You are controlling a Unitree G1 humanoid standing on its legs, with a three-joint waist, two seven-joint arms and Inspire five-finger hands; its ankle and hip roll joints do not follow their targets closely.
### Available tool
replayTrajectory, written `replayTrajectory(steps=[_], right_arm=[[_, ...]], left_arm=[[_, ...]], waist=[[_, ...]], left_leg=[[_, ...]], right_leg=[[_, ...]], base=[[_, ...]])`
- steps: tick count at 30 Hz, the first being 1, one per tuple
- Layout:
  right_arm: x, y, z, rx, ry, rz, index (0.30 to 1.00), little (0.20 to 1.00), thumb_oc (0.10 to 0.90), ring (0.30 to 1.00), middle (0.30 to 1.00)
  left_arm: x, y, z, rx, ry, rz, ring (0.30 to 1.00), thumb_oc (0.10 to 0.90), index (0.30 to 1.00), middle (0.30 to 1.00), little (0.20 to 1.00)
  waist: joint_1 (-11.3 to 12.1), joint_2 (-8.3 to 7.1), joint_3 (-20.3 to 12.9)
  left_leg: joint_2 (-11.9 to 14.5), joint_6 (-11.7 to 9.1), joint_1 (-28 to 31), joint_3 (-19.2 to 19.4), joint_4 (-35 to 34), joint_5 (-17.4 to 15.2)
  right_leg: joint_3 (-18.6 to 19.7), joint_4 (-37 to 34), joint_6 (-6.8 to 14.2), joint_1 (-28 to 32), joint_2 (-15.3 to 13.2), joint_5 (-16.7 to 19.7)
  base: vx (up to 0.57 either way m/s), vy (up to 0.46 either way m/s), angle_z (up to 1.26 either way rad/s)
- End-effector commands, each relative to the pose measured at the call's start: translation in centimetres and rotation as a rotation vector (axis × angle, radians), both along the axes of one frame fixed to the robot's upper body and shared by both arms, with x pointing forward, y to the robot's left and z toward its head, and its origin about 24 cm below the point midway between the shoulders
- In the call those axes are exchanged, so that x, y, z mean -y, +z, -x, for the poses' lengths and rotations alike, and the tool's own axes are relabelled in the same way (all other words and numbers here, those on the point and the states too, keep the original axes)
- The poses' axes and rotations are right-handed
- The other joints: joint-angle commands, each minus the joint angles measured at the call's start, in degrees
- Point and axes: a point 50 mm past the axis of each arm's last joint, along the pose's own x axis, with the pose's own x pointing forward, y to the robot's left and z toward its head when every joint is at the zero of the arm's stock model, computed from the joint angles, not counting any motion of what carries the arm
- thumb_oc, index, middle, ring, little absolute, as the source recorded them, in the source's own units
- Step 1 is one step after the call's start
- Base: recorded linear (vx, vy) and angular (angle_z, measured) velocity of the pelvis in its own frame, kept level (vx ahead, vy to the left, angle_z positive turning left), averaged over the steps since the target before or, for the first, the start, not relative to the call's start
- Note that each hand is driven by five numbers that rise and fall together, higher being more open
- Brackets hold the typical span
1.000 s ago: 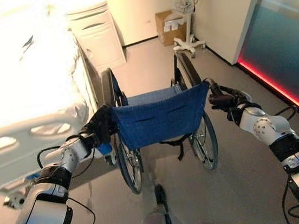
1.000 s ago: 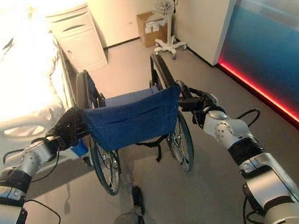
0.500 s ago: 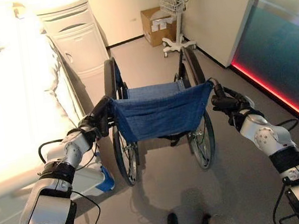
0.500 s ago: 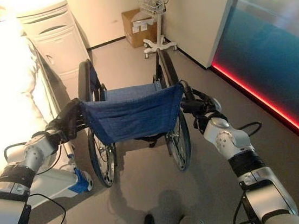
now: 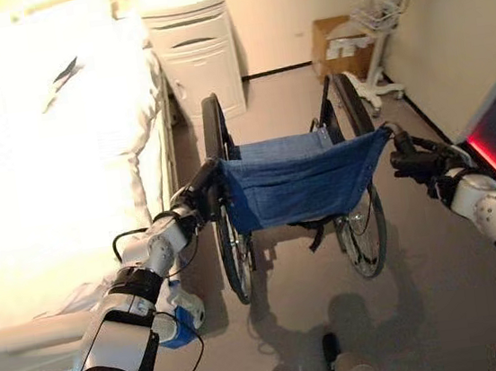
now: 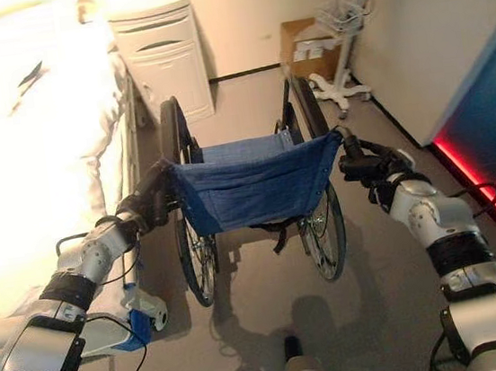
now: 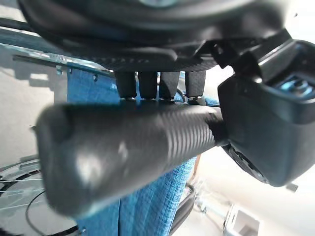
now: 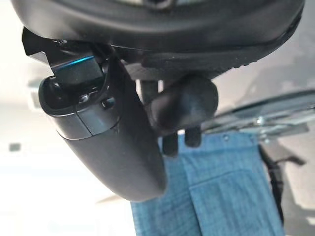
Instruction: Push the wheelchair next to the bed
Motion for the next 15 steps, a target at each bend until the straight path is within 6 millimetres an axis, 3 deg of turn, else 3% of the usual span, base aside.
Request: replayTrajectory(steps=[1,2,3,4,5,6,9,11,12,15], right_arm=[[-8.3,3.1,-2.7,0.146,0.405,-0.125,0.300,0.300,0.400,0.300,0.300],[-8.2,3.2,-2.7,0.152,0.405,-0.113,0.300,0.300,0.400,0.300,0.300],[-8.1,3.2,-2.7,0.158,0.407,-0.105,0.300,0.300,0.400,0.300,0.300],[-8.1,3.3,-2.7,0.164,0.405,-0.103,0.300,0.300,0.400,0.300,0.300],[-8.0,3.5,-2.7,0.175,0.395,-0.102,0.300,0.300,0.400,0.300,0.300],[-8.1,3.7,-2.8,0.183,0.390,-0.099,0.300,0.300,0.400,0.300,0.300],[-9.2,4.3,-3.4,0.196,0.405,-0.089,0.300,0.300,0.400,0.300,0.300],[-10.2,4.7,-3.9,0.195,0.410,-0.088,0.300,0.300,0.400,0.300,0.300],[-10.3,4.4,-4.0,0.191,0.403,-0.088,0.300,0.300,0.400,0.300,0.300],[-9.7,3.7,-3.8,0.179,0.383,-0.079,0.300,0.300,0.400,0.300,0.300]], left_arm=[[1.9,6.0,0.4,0.356,-0.118,0.117,0.300,0.400,0.300,0.300,0.300],[2.2,6.0,0.7,0.358,-0.125,0.116,0.300,0.400,0.300,0.300,0.300],[2.4,6.0,1.0,0.361,-0.130,0.119,0.300,0.400,0.300,0.300,0.300],[2.5,6.0,1.2,0.363,-0.133,0.119,0.300,0.400,0.300,0.300,0.300],[2.6,6.2,1.4,0.367,-0.145,0.112,0.300,0.400,0.300,0.300,0.300],[2.6,6.2,1.5,0.370,-0.148,0.113,0.300,0.400,0.300,0.300,0.300],[1.6,6.7,1.3,0.382,-0.134,0.116,0.300,0.400,0.300,0.300,0.300],[0.9,6.6,1.2,0.383,-0.127,0.125,0.300,0.400,0.300,0.300,0.300],[0.7,6.2,1.4,0.378,-0.135,0.130,0.300,0.400,0.300,0.300,0.300],[1.1,5.9,1.8,0.367,-0.155,0.114,0.300,0.400,0.300,0.300,0.300]], waist=[[6.4,-1.51,-8.3],[7.3,-2.16,-7.8],[8.2,-2.56,-7.0],[8.7,-3.20,-6.5],[9.6,-3.29,-5.3],[10.2,-3.36,-4.6],[11.9,-2.52,-2.7],[13.3,-1.17,-2.5],[14.3,-0.23,-3.2],[15.2,-0.19,-4.4]], left_leg=[[1.7,0.4,0.5,2.0,13.4,4.7],[1.4,-0.4,-2.9,2.6,21.2,8.0],[1.1,-1.0,-6.6,4.0,29.6,8.3],[1.2,-1.2,-9.7,5.3,33.2,9.2],[3.1,-1.1,-14.6,6.6,37.4,8.8],[3.9,-0.7,-16.9,7.4,37.0,8.0],[2.8,0.2,-18.4,9.5,28.1,6.6],[1.6,0.0,-18.4,11.3,15.6,7.8],[0.8,0.1,-18.9,14.6,4.6,9.6],[0.1,-0.1,-19.0,19.0,-4.6,11.4]], right_leg=[[-0.3,4.4,3.1,-6.7,0.1,-1.4],[-1.7,4.2,1.9,-4.6,0.0,-2.5],[-2.9,4.3,1.0,-2.6,-0.1,-3.6],[-3.7,4.4,0.4,-1.6,-0.6,-4.1],[-5.0,5.0,-0.3,0.4,-0.5,-5.3],[-5.6,5.3,-0.5,1.6,-0.6,-5.9],[-5.0,5.7,0.0,5.1,0.8,-8.1],[-4.7,5.2,0.3,7.4,3.0,-9.3],[-5.0,4.4,0.5,9.7,5.0,-10.3],[-6.2,3.6,0.9,13.8,6.4,-13.2]], base=[[0.32,-0.329,0.05],[0.33,-0.342,-0.11],[0.31,-0.333,-0.19],[0.28,-0.289,-0.24],[0.27,-0.229,-0.15],[0.29,-0.171,0.06],[0.36,-0.058,0.03],[0.46,0.001,-0.45],[0.44,0.000,-0.40],[0.44,-0.006,-0.09]])
